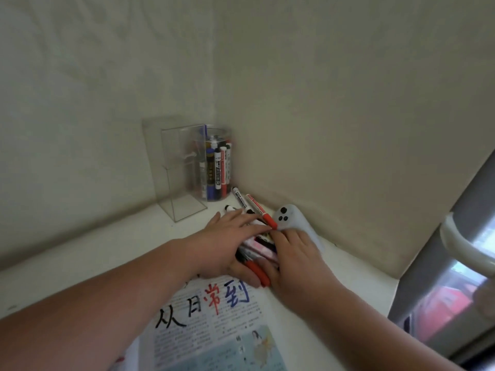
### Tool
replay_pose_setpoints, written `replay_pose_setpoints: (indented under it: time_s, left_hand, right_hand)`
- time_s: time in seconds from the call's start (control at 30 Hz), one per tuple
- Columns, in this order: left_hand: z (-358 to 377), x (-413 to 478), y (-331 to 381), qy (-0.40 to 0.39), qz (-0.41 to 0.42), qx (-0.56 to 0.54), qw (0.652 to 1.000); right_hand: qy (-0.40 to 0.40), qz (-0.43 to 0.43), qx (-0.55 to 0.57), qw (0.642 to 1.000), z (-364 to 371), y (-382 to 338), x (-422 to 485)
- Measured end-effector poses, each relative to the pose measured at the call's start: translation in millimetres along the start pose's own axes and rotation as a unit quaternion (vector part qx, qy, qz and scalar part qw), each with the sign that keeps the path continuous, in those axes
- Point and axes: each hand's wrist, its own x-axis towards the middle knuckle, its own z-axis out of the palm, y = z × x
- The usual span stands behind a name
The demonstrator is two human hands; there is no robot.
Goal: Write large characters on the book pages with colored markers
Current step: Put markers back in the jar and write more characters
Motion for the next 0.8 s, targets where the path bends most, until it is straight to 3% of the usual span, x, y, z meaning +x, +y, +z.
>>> replay_pose_setpoints:
  time_s: [0.17,0.27,0.43,0.6,0.8]
  left_hand:
    - [-3.2,3.6,-26.8,0.058,-0.020,-0.023,0.998]
    - [-8.5,-2.4,-13.5,0.026,-0.035,-0.016,0.999]
    - [14.7,3.5,31.3,-0.004,-0.036,0.043,0.998]
    - [21.6,20.8,24.4,0.040,-0.060,0.048,0.996]
    - [17.0,31.5,-6.8,0.103,0.041,0.009,0.994]
  right_hand:
    - [0.069,0.013,0.012,0.997,-6.4,-0.1,18.9]
    - [0.135,0.046,-0.067,0.988,-22.2,20.4,24.7]
    - [-0.019,0.139,-0.100,0.985,-39.2,30.9,43.4]
    - [-0.010,0.164,-0.053,0.985,-45.6,42.2,30.1]
    - [0.006,0.188,-0.135,0.973,-58.3,47.9,-7.6]
